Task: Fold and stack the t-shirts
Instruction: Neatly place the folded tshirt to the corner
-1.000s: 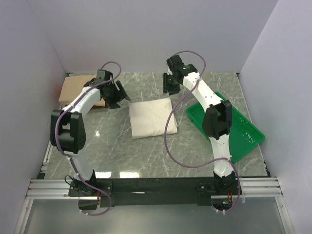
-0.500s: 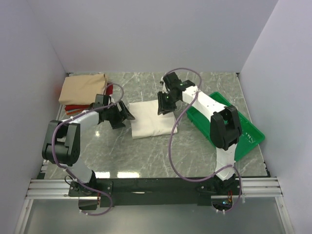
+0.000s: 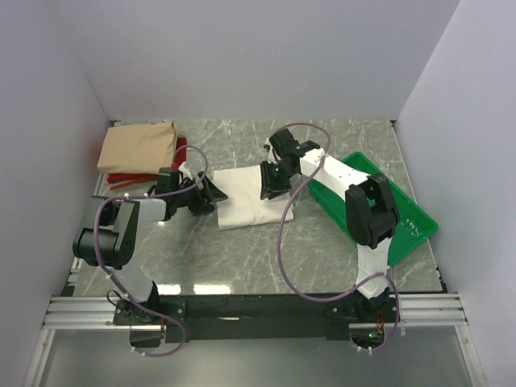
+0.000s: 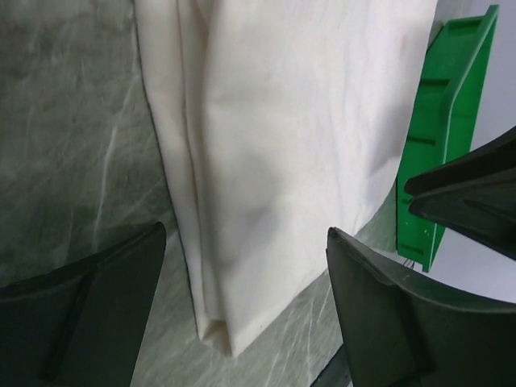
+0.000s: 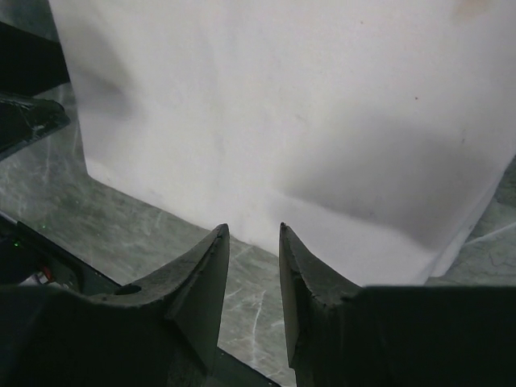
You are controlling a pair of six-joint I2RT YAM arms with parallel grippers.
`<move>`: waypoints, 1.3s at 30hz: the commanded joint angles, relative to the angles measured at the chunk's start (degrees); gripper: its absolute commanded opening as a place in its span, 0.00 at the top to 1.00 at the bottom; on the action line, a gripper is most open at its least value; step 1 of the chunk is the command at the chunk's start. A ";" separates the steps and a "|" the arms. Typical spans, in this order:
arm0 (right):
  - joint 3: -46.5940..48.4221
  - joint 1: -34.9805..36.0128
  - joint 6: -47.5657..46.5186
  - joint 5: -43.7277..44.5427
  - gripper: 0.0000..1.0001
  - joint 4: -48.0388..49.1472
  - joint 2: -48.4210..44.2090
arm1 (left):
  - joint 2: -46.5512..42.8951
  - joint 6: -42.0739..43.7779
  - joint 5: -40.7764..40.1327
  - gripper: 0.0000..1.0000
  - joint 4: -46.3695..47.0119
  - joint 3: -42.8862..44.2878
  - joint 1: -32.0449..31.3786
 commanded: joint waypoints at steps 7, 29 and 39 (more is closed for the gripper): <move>-1.47 0.76 -0.70 0.10 0.62 0.58 -1.90 | 5.13 -0.57 -3.13 0.14 8.02 0.44 0.01; -1.38 1.64 -0.79 0.11 0.62 0.49 0.91 | 12.69 -4.53 -4.71 0.26 9.87 3.07 -5.09; -2.43 1.64 -1.14 0.20 0.62 1.55 5.49 | 14.80 -4.18 -6.55 0.54 6.45 6.50 -6.85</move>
